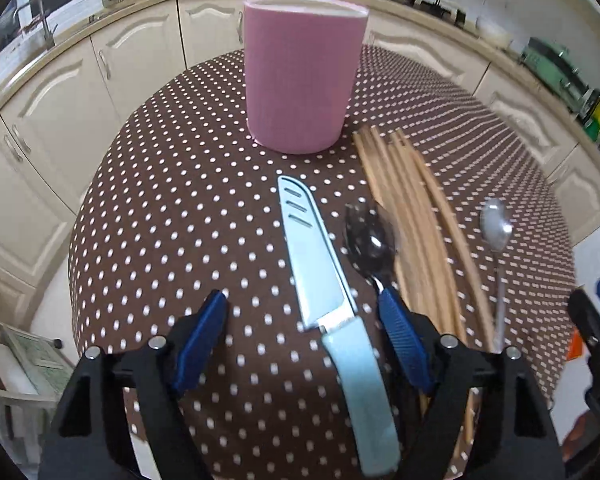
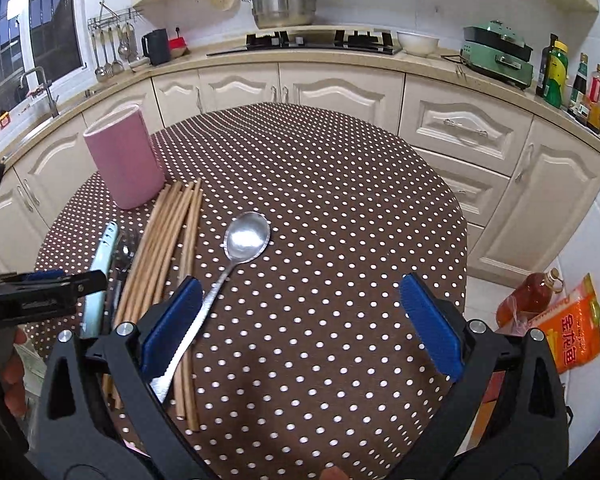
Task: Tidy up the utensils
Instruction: 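Grasp the light-blue knife with the left tool while the right tool grasps the silver spoon, then lift knife and spoon and lower both into the pink holder, then release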
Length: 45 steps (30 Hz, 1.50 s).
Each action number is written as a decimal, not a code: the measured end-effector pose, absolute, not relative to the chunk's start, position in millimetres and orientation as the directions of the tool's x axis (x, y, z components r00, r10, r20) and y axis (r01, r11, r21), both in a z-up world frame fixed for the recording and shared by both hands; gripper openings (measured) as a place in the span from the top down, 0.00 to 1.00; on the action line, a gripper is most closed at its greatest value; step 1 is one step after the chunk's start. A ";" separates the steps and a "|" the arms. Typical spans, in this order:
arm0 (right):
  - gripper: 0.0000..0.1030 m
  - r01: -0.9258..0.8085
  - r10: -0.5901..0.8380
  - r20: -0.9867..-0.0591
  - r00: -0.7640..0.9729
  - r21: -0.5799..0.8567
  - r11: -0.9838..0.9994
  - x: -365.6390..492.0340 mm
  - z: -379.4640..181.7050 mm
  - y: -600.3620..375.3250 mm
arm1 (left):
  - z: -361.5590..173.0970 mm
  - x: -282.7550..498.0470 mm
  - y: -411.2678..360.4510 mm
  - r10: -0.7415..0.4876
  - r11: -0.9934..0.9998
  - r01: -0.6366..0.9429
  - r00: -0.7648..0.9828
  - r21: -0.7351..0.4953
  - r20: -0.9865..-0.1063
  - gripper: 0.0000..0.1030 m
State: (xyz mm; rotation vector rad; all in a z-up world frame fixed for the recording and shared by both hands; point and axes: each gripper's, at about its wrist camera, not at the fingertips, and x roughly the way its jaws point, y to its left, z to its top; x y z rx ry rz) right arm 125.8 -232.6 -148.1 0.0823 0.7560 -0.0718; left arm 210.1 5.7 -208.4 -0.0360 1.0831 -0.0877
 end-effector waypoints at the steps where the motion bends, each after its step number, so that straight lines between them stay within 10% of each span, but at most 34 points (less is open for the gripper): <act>1: 0.06 0.095 -0.033 -0.695 0.719 0.052 0.994 128.4 -149.3 -233.3 | -208.1 214.3 5.4 -0.080 0.997 0.051 0.466 -0.064 -0.881 0.27; 12: 0.06 0.032 0.049 -0.801 0.596 0.086 0.996 174.0 -164.1 -220.0 | -208.7 231.7 14.7 -0.021 0.999 0.042 0.493 0.000 -0.870 0.63; 20: 0.07 -0.003 -0.016 -0.863 0.505 -0.020 1.000 204.5 -178.8 -203.4 | -203.3 232.9 24.8 -0.069 0.997 0.069 0.485 -0.040 -0.872 0.68; 27: 0.25 -0.055 0.011 -0.897 0.441 -0.015 0.998 210.6 -183.5 -209.4 | -203.4 234.0 33.3 -0.119 0.993 0.081 0.475 -0.091 -0.872 0.72; 37: 0.92 -0.139 0.093 -0.929 0.359 0.045 0.989 220.0 -172.5 -210.3 | -201.0 228.9 49.7 -0.226 0.973 0.065 0.465 -0.221 -0.856 0.76; 45: 0.97 -0.154 0.211 -0.883 0.419 0.160 0.975 207.5 -158.4 -223.1 | -186.0 216.1 58.2 -0.262 0.963 0.078 0.507 -0.259 -0.821 0.77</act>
